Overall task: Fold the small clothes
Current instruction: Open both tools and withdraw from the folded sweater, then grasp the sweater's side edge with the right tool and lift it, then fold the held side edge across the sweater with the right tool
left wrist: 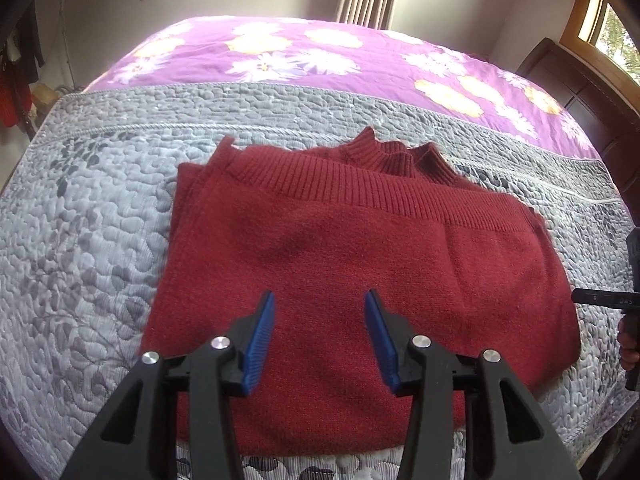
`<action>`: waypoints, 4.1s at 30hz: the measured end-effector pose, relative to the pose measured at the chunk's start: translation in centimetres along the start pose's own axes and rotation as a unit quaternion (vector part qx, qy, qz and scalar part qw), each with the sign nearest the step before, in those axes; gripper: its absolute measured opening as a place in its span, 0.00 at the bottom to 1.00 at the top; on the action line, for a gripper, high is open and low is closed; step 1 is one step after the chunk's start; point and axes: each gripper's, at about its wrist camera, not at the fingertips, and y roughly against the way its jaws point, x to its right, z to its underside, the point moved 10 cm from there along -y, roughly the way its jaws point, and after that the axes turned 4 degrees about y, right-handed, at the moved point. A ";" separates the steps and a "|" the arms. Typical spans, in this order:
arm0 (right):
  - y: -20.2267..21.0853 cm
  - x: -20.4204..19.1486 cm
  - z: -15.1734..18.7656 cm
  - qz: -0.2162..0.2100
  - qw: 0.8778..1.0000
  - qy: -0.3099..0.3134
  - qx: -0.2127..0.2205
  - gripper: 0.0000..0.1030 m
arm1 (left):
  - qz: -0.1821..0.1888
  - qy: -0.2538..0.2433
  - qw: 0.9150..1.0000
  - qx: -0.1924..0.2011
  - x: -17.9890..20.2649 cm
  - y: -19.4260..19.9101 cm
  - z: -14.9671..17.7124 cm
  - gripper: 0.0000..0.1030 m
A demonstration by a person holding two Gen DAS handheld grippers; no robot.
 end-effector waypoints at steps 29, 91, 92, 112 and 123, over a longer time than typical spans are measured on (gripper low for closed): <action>2.2 -1.8 -1.8 -0.075 0.994 -0.058 0.049 0.17 | -0.007 -0.028 0.999 0.021 -0.4 0.2 0.6 0.51; -6.1 -21.2 -3.4 0.004 0.995 0.075 -0.060 0.35 | 0.057 -0.001 0.995 -0.078 -3.7 -6.8 1.7 0.54; -6.0 -21.3 -3.4 -0.009 0.996 0.069 -0.058 0.38 | 0.057 0.000 0.995 -0.078 -3.7 -6.8 1.6 0.54; 4.2 -16.2 -2.4 -0.113 0.994 -0.010 0.009 0.60 | 0.047 0.007 0.995 -0.084 -3.7 -7.4 1.5 0.54; -1.3 -18.4 1.7 -0.109 0.992 0.048 -0.049 0.09 | 0.047 0.009 0.995 -0.087 -3.6 -7.5 1.4 0.55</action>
